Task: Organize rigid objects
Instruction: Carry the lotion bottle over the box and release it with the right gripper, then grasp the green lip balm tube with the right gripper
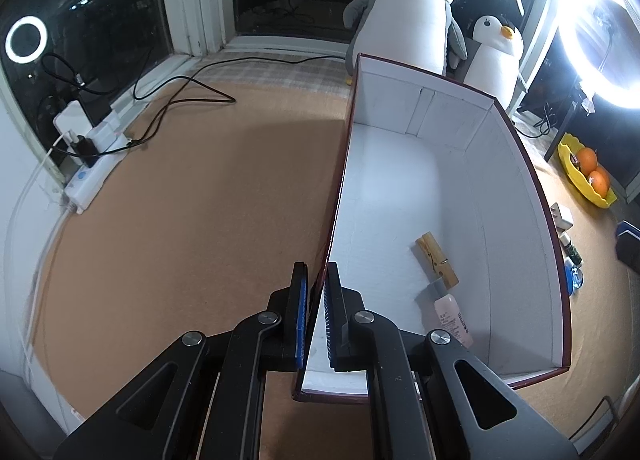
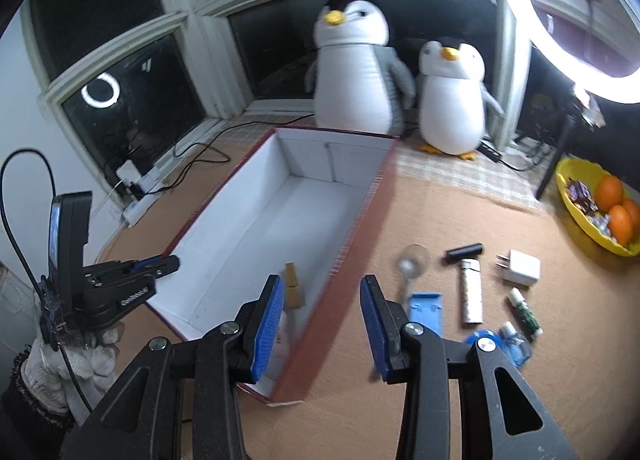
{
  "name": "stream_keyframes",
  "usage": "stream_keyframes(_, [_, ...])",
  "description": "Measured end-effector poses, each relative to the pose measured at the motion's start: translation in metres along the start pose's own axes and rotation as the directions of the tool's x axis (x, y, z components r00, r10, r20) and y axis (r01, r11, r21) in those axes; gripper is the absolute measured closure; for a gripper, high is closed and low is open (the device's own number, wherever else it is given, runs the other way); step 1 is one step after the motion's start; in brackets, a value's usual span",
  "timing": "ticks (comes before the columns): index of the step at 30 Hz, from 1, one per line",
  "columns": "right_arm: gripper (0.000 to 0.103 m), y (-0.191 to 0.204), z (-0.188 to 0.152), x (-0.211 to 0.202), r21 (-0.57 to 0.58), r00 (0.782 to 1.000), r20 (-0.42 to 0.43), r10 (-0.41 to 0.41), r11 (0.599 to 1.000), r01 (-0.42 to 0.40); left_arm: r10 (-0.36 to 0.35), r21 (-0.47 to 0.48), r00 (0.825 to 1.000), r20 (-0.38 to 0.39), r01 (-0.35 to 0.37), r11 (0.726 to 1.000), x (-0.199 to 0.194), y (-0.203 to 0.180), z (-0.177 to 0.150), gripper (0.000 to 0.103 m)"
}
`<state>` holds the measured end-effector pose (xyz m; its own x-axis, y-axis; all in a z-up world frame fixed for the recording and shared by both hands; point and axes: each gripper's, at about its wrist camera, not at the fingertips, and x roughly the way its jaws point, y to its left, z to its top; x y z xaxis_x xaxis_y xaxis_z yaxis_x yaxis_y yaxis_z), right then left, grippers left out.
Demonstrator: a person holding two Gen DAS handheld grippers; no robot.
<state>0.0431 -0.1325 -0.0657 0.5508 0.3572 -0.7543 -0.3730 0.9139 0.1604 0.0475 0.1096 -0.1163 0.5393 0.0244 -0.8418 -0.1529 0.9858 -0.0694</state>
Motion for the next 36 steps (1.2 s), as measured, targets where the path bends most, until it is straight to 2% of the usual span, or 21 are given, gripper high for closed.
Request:
stream_keyframes(6, [0.067, -0.071, -0.013, -0.011, 0.118, 0.995, -0.013, -0.102, 0.988, 0.103, 0.015, 0.017, 1.000, -0.011, -0.015, 1.000, 0.002, -0.002, 0.001, 0.096])
stream_keyframes(13, [0.067, -0.150, -0.033, -0.001, 0.208, 0.967, -0.087, -0.240, 0.945, 0.253, 0.035, 0.026, 0.999, -0.027, -0.034, 0.999, 0.005, -0.005, 0.004, 0.095])
stream_keyframes(19, [0.067, -0.189, -0.040, 0.019, 0.249, 0.958, -0.160, -0.238, 0.929, 0.272, 0.052, 0.036, 0.998, -0.040, -0.051, 0.998, 0.007, -0.008, 0.005, 0.093])
stream_keyframes(36, [0.067, -0.219, -0.027, 0.082, 0.189, 0.937, -0.288, -0.199, 0.947, 0.260, 0.090, 0.040, 0.994, -0.069, -0.087, 0.995, 0.012, -0.013, 0.009, 0.091])
